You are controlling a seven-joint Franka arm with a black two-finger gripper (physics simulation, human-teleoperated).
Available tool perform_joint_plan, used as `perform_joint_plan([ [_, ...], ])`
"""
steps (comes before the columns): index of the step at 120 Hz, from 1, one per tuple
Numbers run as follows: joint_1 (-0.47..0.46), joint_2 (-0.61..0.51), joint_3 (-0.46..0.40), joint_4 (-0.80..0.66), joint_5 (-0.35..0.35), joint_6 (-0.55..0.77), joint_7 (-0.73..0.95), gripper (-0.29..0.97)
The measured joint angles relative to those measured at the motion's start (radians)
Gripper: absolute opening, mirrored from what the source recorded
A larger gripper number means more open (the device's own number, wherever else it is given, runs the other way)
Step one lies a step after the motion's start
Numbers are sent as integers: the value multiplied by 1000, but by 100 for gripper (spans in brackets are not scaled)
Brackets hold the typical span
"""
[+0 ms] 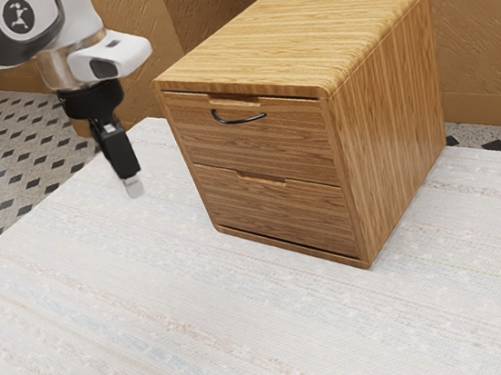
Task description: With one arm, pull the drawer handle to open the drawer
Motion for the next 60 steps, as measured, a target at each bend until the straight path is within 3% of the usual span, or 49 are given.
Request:
perform_joint_plan([
  [44, 6, -16, -1, -20, 1, 45, 141, 68],
  [60, 29, -19, -1, -24, 6, 87, 281, 68],
])
